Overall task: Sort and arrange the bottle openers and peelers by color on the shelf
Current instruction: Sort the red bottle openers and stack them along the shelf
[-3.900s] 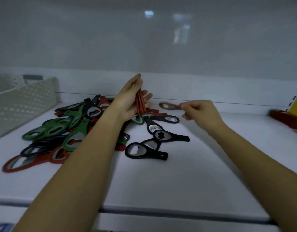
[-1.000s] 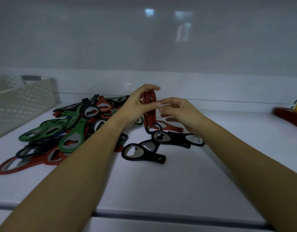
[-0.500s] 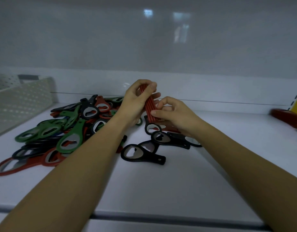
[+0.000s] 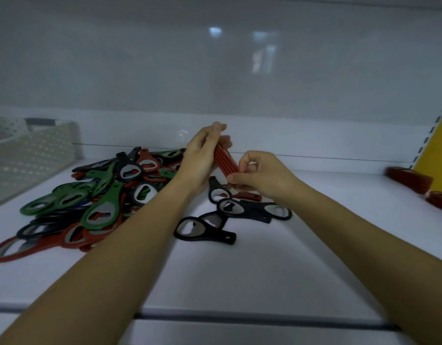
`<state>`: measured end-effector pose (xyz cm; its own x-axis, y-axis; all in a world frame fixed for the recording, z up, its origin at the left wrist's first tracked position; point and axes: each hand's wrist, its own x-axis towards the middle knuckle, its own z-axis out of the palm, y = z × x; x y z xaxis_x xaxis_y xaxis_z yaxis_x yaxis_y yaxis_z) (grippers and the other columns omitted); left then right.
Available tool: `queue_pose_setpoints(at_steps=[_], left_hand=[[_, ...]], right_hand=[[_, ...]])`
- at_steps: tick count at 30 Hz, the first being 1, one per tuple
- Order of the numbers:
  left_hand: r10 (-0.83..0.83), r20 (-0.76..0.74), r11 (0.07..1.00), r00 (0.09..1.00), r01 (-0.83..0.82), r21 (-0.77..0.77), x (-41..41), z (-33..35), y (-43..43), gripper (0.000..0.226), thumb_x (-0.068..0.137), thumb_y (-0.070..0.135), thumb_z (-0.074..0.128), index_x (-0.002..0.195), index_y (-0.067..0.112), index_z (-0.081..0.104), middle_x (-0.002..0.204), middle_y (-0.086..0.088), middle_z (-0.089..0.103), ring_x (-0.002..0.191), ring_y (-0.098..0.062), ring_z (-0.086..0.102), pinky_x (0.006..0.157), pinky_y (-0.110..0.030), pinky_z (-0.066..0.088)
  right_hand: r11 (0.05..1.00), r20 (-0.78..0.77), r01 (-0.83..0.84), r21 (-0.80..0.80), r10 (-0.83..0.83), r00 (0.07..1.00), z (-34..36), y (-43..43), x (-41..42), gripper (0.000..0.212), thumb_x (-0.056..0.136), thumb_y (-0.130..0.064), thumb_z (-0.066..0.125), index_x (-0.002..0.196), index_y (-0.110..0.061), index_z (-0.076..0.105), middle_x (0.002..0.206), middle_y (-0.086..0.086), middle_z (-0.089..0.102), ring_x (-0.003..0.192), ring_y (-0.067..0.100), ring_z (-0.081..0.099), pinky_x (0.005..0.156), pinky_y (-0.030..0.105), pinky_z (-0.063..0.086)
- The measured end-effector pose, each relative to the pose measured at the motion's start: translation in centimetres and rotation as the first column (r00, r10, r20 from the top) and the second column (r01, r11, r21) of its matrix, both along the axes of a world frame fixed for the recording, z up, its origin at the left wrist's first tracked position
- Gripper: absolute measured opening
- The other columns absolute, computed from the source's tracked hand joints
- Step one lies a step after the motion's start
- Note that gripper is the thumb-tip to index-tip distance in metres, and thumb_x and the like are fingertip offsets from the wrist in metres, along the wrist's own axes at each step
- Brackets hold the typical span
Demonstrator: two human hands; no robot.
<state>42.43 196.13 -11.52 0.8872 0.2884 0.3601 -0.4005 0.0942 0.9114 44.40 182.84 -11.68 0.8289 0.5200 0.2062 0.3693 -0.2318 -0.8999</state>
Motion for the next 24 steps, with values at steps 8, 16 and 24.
queue_pose_setpoints(at_steps=[8, 16, 24], left_hand=[[-0.061, -0.276, 0.728, 0.959, 0.232, 0.646, 1.7, 0.2, -10.8, 0.057, 0.098, 0.05, 0.021, 0.144, 0.018, 0.033, 0.149, 0.002, 0.033, 0.136, -0.014, 0.033, 0.111, -0.023, 0.017], [-0.156, -0.317, 0.266, 0.935, 0.349, 0.899, 4.0, -3.6, -25.0, 0.054, 0.098, 0.045, 0.034, 0.143, 0.015, 0.035, 0.149, -0.008, 0.033, 0.135, -0.022, 0.034, 0.111, -0.031, 0.024], [-0.109, -0.219, 0.218, 0.97, 0.238, 0.946, 4.6, -5.9, -26.6, 0.05, 0.097, 0.044, 0.037, 0.141, 0.02, 0.039, 0.15, 0.001, 0.033, 0.138, -0.016, 0.027, 0.11, -0.028, 0.021]], right_hand=[[0.86, 0.081, 0.465, -0.209, -0.458, 0.885, 0.6, -18.0, 0.2, 0.036, 0.078, 0.0, 0.069, 0.067, -0.014, 0.037, 0.078, 0.018, 0.066, 0.084, 0.04, 0.067, 0.072, 0.042, 0.055], [0.537, 0.304, 0.75, -0.386, -0.693, 0.653, 2.9, -32.2, -0.7, 0.035, 0.079, -0.006, 0.07, 0.066, -0.012, 0.037, 0.083, 0.027, 0.067, 0.067, 0.03, 0.065, 0.059, 0.032, 0.045], [0.429, 0.339, 0.692, -0.58, -0.646, 0.684, 4.0, -33.5, 2.6, 0.025, 0.081, -0.005, 0.067, 0.065, -0.006, 0.048, 0.069, 0.015, 0.062, 0.052, 0.02, 0.056, 0.034, 0.018, 0.041]])
